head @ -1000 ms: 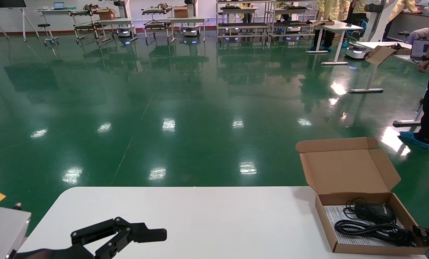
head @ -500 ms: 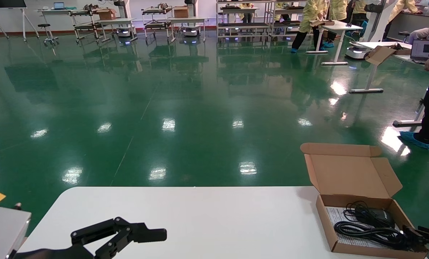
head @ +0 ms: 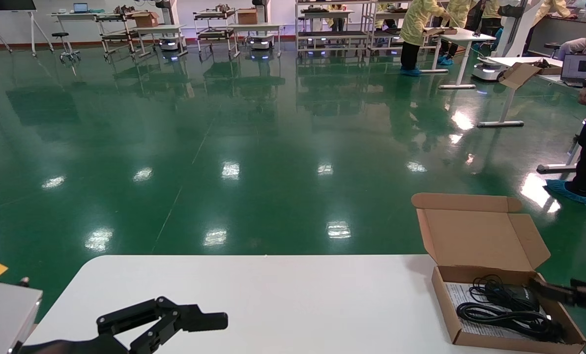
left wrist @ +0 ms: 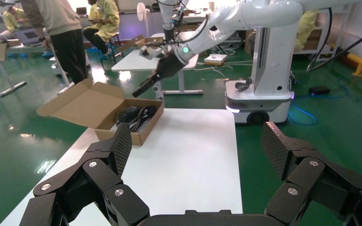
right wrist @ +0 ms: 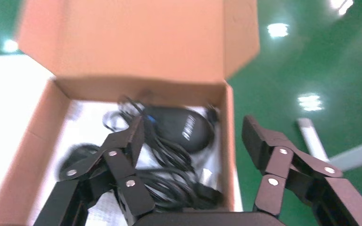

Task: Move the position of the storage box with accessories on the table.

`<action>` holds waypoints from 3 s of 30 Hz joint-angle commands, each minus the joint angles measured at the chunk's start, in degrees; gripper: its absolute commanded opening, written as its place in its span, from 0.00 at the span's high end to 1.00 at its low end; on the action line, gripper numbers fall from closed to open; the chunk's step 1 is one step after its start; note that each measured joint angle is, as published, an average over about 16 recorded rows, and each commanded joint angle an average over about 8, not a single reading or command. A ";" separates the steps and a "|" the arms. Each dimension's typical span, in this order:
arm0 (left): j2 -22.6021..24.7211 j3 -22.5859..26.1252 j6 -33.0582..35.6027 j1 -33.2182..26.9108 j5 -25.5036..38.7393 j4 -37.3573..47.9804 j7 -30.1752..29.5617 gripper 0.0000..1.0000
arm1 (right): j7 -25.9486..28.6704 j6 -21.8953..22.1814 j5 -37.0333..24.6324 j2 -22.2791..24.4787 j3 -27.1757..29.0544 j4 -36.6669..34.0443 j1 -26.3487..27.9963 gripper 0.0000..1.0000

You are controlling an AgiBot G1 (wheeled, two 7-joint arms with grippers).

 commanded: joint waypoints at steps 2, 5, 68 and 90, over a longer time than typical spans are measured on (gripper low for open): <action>0.00 0.01 0.00 0.00 -0.01 0.00 0.00 0.00 | 0.73 -2.98 0.24 0.51 0.15 0.29 1.64 0.00; -0.01 0.02 -0.01 0.00 -0.01 0.00 0.01 0.00 | 2.05 -8.29 0.65 1.38 0.37 0.72 3.80 0.00; -0.05 0.14 -0.05 -0.04 -0.11 0.07 0.09 0.00 | -4.33 -34.14 21.85 10.51 17.05 51.64 -20.43 0.00; -0.08 0.18 -0.08 -0.04 -0.15 0.08 0.11 0.00 | -7.94 -42.19 30.22 13.96 23.68 73.62 -32.49 0.00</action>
